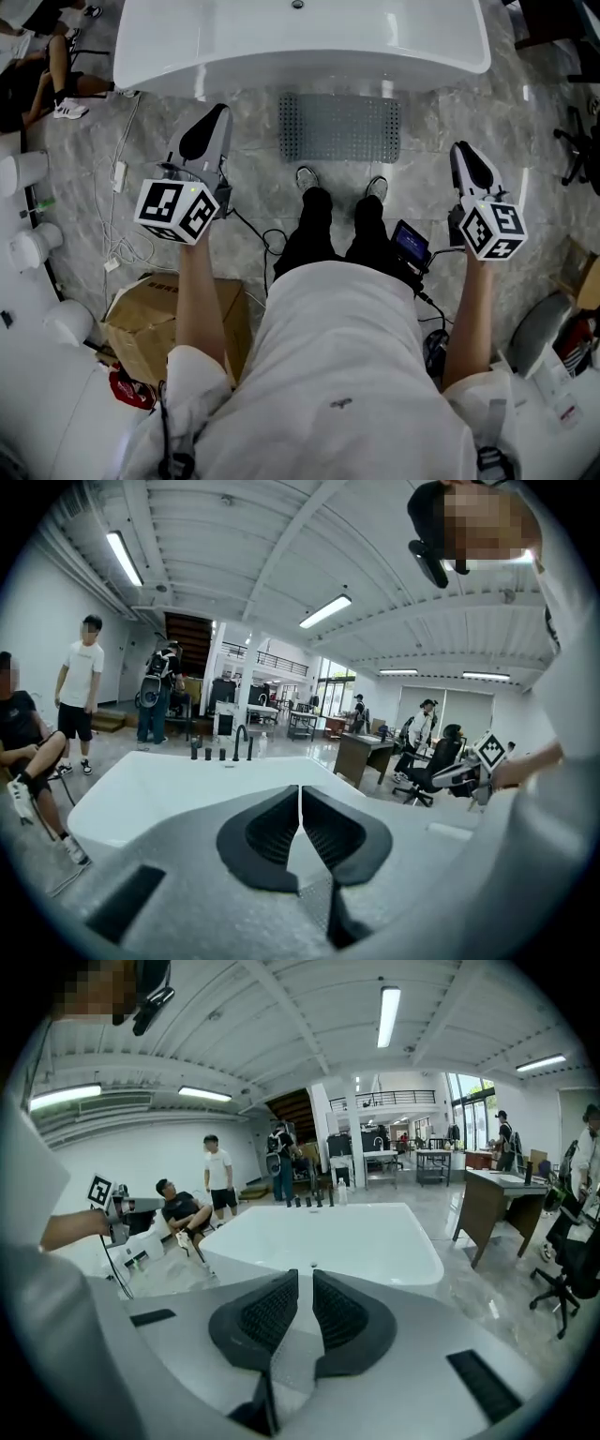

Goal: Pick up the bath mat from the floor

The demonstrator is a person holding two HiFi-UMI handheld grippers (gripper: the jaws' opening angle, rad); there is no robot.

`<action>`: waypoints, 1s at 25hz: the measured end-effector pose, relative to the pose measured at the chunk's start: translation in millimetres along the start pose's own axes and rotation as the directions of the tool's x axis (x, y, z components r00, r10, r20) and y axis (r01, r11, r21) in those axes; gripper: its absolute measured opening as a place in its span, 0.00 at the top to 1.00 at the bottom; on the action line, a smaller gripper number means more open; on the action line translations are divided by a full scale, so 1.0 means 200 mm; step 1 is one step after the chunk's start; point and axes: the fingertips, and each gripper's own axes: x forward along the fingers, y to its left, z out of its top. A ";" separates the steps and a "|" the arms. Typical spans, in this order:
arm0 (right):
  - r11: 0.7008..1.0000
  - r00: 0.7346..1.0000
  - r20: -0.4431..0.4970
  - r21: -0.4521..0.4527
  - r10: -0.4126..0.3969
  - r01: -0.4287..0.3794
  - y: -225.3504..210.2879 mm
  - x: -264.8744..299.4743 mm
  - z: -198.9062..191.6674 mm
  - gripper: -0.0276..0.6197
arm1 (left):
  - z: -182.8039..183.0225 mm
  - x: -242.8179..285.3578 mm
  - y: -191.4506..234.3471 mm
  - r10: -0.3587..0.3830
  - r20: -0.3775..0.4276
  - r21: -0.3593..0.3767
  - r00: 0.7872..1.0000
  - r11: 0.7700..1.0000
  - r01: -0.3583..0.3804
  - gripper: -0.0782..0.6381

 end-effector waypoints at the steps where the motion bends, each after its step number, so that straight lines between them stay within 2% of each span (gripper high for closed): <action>1: 1.000 1.000 -0.022 -0.007 -0.008 0.008 0.01 0.04 -0.03 0.94 | -0.04 0.03 0.04 -0.012 -0.016 0.000 1.000 1.000 0.012 0.87; 5: 0.998 0.995 -0.086 -0.003 -0.055 0.055 -0.01 0.15 -0.15 0.92 | -0.19 0.12 0.16 -0.050 -0.066 -0.015 0.997 0.999 0.050 0.87; 8: 0.998 0.988 -0.143 0.007 -0.065 0.067 -0.05 0.24 -0.26 0.87 | -0.32 0.21 0.23 -0.054 -0.102 -0.048 0.993 0.998 0.049 0.87; 11: 0.998 0.980 -0.189 0.028 -0.056 0.062 -0.09 0.35 -0.39 0.87 | -0.46 0.28 0.28 -0.048 -0.138 -0.089 0.989 0.995 0.036 0.87; 16: 0.998 0.968 -0.250 0.052 -0.028 0.042 -0.19 0.56 -0.62 0.86 | -0.73 0.37 0.36 -0.034 -0.169 -0.205 0.985 0.979 -0.001 0.87; 25: 0.999 0.926 -0.376 0.045 0.032 -0.016 -0.37 0.90 -1.09 0.80 | -1.29 0.53 0.40 -0.007 -0.285 -0.278 0.959 0.958 -0.076 0.87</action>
